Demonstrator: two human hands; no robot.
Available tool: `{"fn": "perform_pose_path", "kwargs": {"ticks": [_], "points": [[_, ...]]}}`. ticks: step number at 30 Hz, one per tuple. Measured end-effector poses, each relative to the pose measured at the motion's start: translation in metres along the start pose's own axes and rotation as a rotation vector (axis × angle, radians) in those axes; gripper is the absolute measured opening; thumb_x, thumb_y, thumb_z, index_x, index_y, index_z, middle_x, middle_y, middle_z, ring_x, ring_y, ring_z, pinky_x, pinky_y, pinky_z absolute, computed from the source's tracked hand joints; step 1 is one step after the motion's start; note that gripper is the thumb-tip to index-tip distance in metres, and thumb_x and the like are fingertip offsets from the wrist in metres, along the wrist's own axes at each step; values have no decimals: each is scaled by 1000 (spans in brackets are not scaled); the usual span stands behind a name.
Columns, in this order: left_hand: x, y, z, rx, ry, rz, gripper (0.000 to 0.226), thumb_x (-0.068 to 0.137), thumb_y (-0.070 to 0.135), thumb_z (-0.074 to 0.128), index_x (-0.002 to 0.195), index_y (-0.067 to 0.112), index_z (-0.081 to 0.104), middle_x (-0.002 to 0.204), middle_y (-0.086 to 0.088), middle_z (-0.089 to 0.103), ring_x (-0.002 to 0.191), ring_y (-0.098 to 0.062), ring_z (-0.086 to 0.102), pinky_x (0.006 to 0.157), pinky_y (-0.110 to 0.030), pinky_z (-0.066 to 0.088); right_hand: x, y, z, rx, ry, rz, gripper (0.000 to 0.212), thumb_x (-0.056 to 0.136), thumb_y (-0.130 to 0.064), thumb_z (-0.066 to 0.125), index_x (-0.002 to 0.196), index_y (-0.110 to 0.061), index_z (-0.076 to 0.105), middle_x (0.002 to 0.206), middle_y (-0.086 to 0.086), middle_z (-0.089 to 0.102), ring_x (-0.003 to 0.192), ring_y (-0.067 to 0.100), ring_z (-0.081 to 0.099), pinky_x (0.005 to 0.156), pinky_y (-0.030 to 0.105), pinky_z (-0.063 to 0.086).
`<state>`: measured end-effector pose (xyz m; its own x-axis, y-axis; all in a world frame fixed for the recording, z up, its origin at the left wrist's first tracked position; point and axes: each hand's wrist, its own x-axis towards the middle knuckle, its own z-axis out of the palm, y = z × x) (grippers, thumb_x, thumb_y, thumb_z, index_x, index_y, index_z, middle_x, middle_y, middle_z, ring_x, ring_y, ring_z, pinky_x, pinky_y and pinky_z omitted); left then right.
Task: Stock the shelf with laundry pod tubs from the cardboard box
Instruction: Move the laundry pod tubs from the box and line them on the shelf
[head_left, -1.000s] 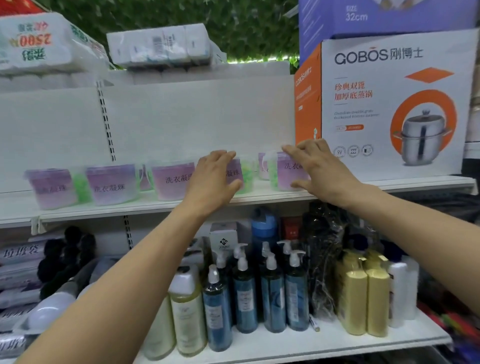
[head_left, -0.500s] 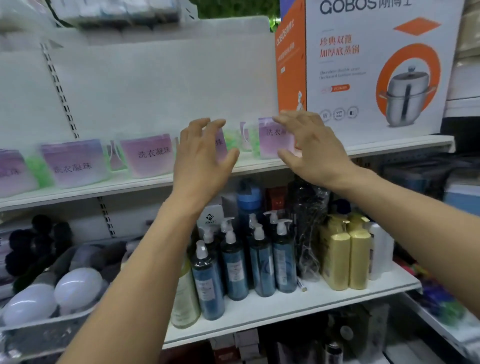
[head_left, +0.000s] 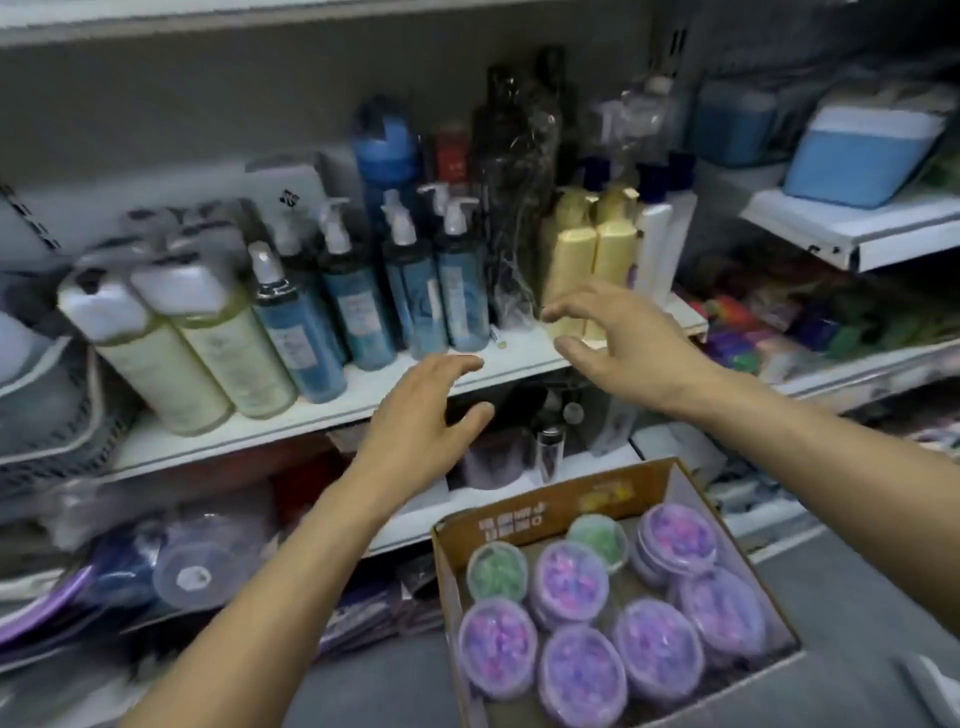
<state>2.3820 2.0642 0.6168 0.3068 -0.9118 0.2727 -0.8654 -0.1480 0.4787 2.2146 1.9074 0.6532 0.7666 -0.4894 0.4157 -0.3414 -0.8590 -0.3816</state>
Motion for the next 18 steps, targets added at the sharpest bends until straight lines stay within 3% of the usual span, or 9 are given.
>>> {"fn": "perform_pose_path", "kwargs": {"ticks": [5,8,12,15,18], "points": [[-36,-11,84,-148,-190,-209,43,89,32,62,130,21,53,123,1,56,112,-14,54,93,-27,42,-55,45,53,30,-290,135,31,85,-25,62,116,-24,61,113,-4,54,109,15,54,89,39,48],[-65,-28,142,-254,-337,-373,45,88,30,65,130,17,54,126,-3,57,112,-16,57,96,-31,45,-100,75,94,50,-540,262,37,86,-26,63,122,-21,58,120,2,54,111,20,55,95,37,45],[-102,-58,201,-197,-538,-561,53,88,30,65,136,16,48,137,-7,51,120,-22,53,98,-31,44,-166,108,153,129,-812,456,47,85,-28,63,131,-20,51,129,5,54,115,21,53,97,36,45],[-117,-81,231,-124,-630,-638,60,90,31,61,143,14,40,145,-9,42,129,-24,46,103,-29,38,-204,124,194,184,-904,528,50,85,-27,63,132,-15,49,113,5,59,107,23,58,95,37,47],[-122,-99,255,-76,-658,-668,61,90,29,60,145,14,36,148,-11,36,132,-26,42,106,-30,35,-228,132,229,218,-901,570,32,86,-18,62,117,-15,55,99,3,59,90,20,57,92,39,48]]}}
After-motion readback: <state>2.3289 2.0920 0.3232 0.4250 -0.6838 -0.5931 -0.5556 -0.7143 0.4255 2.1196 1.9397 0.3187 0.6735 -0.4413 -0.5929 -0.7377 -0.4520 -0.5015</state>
